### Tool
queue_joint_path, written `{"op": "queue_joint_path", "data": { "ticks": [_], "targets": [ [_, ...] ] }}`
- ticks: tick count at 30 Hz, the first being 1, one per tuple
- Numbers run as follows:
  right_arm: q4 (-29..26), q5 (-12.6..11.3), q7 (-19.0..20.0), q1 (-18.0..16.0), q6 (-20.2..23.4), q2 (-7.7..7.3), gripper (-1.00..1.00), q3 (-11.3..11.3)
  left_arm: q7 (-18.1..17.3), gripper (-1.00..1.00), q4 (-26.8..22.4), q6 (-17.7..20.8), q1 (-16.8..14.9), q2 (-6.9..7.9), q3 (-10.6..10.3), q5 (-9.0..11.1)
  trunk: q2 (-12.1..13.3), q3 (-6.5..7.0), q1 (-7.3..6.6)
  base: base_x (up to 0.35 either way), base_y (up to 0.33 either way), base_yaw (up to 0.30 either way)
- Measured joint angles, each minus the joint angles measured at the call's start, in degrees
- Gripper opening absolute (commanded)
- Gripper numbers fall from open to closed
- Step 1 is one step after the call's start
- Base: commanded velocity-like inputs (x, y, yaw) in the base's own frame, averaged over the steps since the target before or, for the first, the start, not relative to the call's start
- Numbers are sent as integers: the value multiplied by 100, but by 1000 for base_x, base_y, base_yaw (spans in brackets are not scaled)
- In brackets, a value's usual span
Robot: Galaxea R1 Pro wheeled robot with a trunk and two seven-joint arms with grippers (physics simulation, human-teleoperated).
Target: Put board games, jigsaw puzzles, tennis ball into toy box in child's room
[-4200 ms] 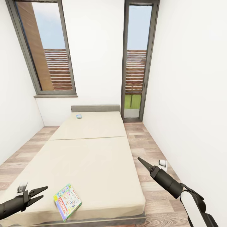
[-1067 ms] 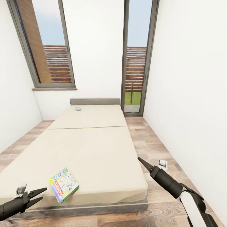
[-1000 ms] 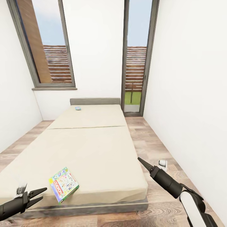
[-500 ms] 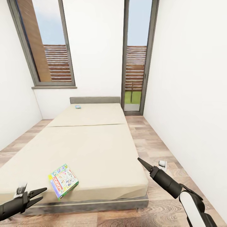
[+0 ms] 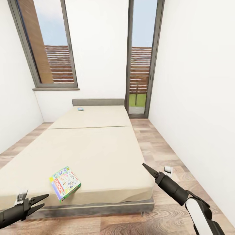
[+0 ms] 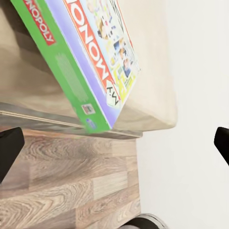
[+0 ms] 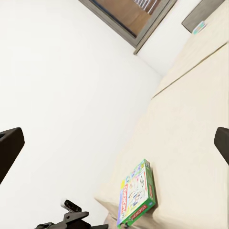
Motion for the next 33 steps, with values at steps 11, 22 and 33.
{"op": "queue_joint_path", "data": {
  "ticks": [11,22,33],
  "targets": [
    [0,-2,0,0,-6,0,100,-1,-38,100,0,-34,0,-2,0,3,-122,-54,67,0,0,0],
    [-1,-5,0,0,-7,-5,100,-2,-94,100,1,-50,0,-6,0,5,-122,-54,65,44,-24,0],
    [0,-10,0,0,-6,-9,100,-2,-101,100,0,-51,0,-6,3,4,-122,-54,66,91,-84,0]
  ]
}}
